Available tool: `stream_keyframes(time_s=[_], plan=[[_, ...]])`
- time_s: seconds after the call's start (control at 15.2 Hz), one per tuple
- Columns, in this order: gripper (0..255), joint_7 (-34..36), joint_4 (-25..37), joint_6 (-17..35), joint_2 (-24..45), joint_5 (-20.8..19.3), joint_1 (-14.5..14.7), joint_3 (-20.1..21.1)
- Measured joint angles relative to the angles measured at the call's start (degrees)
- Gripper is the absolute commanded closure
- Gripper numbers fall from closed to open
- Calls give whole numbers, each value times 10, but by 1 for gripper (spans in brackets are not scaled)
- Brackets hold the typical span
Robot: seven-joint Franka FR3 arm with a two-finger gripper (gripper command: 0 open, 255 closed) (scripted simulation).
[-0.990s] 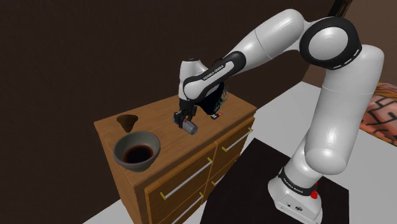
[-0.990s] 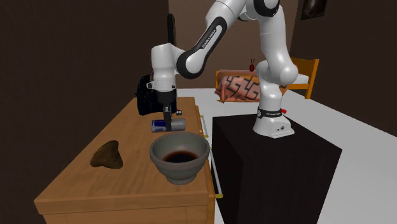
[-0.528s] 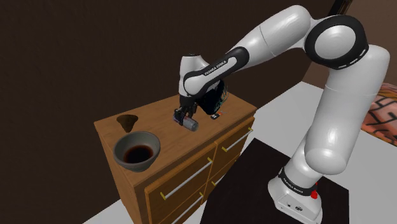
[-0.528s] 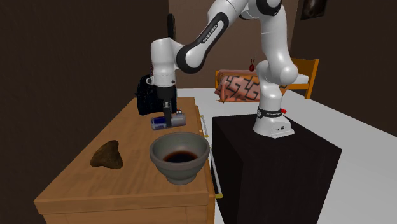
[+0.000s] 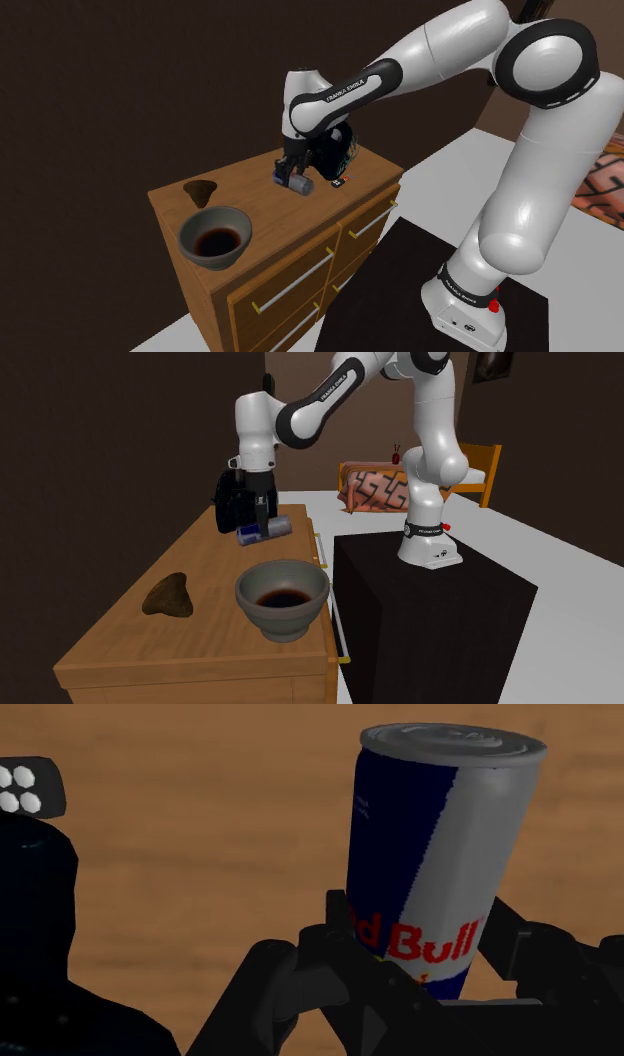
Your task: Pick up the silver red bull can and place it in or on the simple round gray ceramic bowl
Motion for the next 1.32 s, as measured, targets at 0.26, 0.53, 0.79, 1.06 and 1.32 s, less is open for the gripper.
stream_keyframes(time_s=[0.26, 0.53, 0.79, 1.06, 1.32], plan=[[255, 0, 12, -29, -16, 2, 0, 1], [255, 1, 28, -58, -30, 3, 0, 1], [255, 0, 43, -86, -44, 5, -1, 1], [255, 0, 60, -115, -56, 6, -2, 0], [255, 0, 85, -147, -62, 6, -2, 0]])
